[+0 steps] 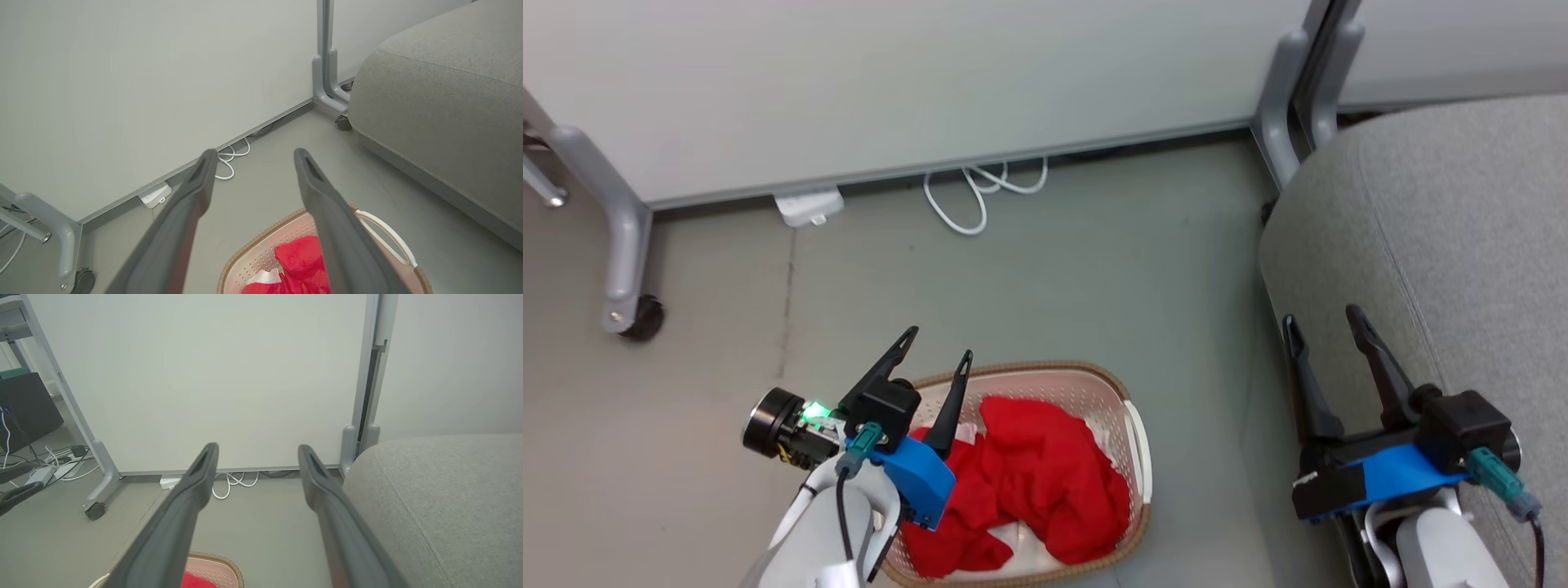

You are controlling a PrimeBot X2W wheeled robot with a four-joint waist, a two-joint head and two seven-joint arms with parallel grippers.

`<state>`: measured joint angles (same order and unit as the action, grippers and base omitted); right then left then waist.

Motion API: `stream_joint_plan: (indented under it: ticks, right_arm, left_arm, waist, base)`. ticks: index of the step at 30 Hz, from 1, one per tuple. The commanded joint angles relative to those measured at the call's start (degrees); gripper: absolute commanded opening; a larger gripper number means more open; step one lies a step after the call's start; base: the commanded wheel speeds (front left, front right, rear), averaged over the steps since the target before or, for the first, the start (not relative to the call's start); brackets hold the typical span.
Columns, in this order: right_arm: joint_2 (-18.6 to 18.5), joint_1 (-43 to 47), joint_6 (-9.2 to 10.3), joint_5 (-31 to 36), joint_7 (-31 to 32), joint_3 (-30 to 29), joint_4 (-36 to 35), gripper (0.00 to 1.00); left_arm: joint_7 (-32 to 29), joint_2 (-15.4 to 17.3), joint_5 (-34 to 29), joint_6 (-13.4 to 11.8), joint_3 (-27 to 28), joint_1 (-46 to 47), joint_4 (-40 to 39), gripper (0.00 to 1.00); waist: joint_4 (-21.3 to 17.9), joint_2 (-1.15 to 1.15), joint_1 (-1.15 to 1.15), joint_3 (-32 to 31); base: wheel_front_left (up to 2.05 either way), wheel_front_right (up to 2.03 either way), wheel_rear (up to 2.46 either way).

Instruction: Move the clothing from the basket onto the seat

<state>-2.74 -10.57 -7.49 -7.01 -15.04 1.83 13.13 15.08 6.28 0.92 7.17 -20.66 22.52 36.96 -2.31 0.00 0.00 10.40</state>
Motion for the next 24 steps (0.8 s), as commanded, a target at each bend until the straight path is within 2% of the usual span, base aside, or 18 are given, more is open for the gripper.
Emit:
stream_joint_plan:
  ticks: [1,14,24]
  right_arm:
    - [-0.25,-1.26,-0.01,-0.10,-0.22,-0.01,-0.31,1.00]
    - [-0.21,-8.74,-0.01,-1.69,-0.22,1.16,-2.66,1.00]
    - [-0.20,-13.93,-0.01,-2.86,-0.22,1.91,-4.51,1.00]
  left_arm:
    - [0.15,0.57,-0.02,0.41,-1.33,1.51,1.46,1.00]
    - [-0.26,5.63,5.36,0.28,-22.49,16.62,22.82,1.00]
    - [-6.99,7.98,12.95,0.29,-36.23,23.47,30.73,1.00]
  waist:
    - [-2.03,0.00,0.00,3.35]
    - [-7.79,0.00,0.00,17.33]
    - [-10.46,0.00,0.00,27.36]
  base:
    - [0.00,0.00,0.00]
    - [0.00,0.00,0.00]
    - [0.00,0.00,0.00]
